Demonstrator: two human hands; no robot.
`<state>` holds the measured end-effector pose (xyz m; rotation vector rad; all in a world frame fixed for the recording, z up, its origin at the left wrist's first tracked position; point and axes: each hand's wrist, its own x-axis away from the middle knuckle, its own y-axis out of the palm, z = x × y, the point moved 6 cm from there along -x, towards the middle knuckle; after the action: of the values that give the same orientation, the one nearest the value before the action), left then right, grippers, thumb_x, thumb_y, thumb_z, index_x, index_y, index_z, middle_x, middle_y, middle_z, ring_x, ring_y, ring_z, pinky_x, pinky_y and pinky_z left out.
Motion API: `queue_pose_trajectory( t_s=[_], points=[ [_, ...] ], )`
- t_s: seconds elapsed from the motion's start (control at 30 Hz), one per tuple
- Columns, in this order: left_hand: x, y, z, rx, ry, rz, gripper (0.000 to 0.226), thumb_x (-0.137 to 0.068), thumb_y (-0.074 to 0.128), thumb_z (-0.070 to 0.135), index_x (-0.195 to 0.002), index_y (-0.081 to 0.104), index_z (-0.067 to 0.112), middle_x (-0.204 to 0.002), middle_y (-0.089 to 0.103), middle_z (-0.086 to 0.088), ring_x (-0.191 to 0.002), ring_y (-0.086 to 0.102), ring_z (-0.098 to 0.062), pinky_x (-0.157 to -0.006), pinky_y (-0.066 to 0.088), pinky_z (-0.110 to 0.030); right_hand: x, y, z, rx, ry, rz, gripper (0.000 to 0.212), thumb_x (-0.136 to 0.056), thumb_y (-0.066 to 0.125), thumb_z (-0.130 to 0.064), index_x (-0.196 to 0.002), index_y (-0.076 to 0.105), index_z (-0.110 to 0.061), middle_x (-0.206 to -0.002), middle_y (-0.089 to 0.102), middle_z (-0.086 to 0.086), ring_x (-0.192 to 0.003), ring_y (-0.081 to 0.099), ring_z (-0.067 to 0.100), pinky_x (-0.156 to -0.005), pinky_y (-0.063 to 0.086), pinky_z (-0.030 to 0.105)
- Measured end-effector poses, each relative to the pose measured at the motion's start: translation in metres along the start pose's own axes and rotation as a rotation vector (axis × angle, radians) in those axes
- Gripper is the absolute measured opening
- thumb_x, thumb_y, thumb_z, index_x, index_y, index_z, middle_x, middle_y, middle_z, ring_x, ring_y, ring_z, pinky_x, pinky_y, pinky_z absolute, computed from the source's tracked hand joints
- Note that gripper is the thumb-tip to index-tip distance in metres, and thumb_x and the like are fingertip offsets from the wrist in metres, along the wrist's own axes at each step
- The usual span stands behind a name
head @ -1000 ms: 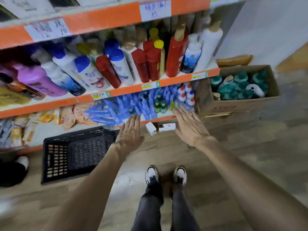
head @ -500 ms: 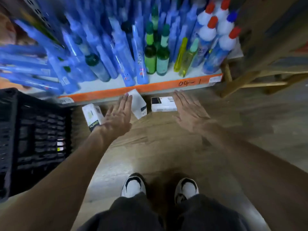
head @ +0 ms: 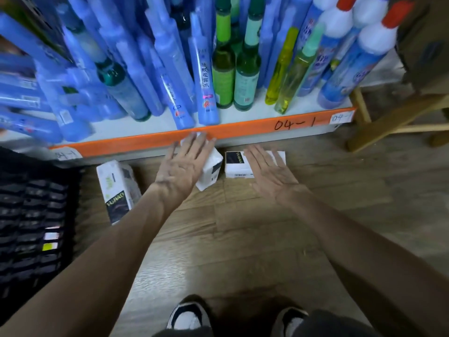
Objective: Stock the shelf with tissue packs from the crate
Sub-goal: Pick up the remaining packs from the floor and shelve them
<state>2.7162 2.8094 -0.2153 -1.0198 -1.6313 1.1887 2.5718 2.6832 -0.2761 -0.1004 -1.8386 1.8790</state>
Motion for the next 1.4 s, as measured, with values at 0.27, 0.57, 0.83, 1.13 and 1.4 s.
queue_pose_trajectory(
  t_s=[0.27,0.57,0.83,1.13,1.4],
  points=[
    [-0.016,0.005,0.011,-0.082,0.089,-0.016,0.083,-0.084,0.034,-0.006,-0.151,-0.01,0.014,-0.161,-0.008,-0.001,-0.148,-0.01,-0.021,-0.116,0.006,-0.056,-0.011,0.011,0.004,0.046,0.02,0.099,0.083,-0.091,0.048,-0.006,-0.153,-0.007,-0.007,-0.162,0.002,0.009,-0.15,0.001,0.024,-0.12,0.003,0.052],
    [-0.02,-0.002,0.021,-0.103,0.12,-0.008,0.088,-0.077,0.039,-0.008,-0.151,-0.002,0.017,-0.16,-0.003,-0.002,-0.148,-0.009,-0.022,-0.116,0.003,-0.056,-0.013,0.016,0.002,0.042,0.042,0.236,0.085,-0.073,0.056,0.007,-0.151,0.024,-0.005,-0.147,0.041,0.01,-0.138,0.037,0.025,-0.12,0.014,0.05],
    [0.015,-0.04,0.001,0.004,0.008,0.037,0.062,-0.063,0.057,-0.01,-0.12,0.049,0.011,-0.125,0.054,-0.008,-0.135,0.04,-0.025,-0.104,0.036,-0.044,0.029,-0.05,0.014,0.007,0.027,0.232,0.088,-0.054,0.075,0.003,-0.138,0.05,-0.002,-0.129,0.061,0.014,-0.118,0.059,0.028,-0.11,0.035,0.045],
    [0.093,-0.321,-0.031,0.142,-0.053,0.01,0.072,-0.034,0.086,0.006,-0.099,0.055,0.014,-0.099,0.058,-0.003,-0.11,0.058,-0.023,-0.082,0.051,-0.04,0.171,-0.31,0.045,-0.041,0.092,0.279,0.06,-0.076,0.039,-0.004,-0.133,0.055,-0.005,-0.121,0.065,0.008,-0.11,0.063,0.026,-0.109,0.027,0.041],
    [0.142,-0.63,-0.066,0.129,-0.035,0.185,0.03,-0.066,0.073,0.011,-0.093,0.06,0.014,-0.099,0.062,-0.004,-0.11,0.062,-0.021,-0.081,0.053,-0.038,0.272,-0.596,0.076,-0.034,0.094,0.396,0.056,-0.081,0.031,-0.007,-0.133,0.052,-0.009,-0.113,0.068,0.006,-0.102,0.066,0.025,-0.104,0.033,0.04]
  ],
)
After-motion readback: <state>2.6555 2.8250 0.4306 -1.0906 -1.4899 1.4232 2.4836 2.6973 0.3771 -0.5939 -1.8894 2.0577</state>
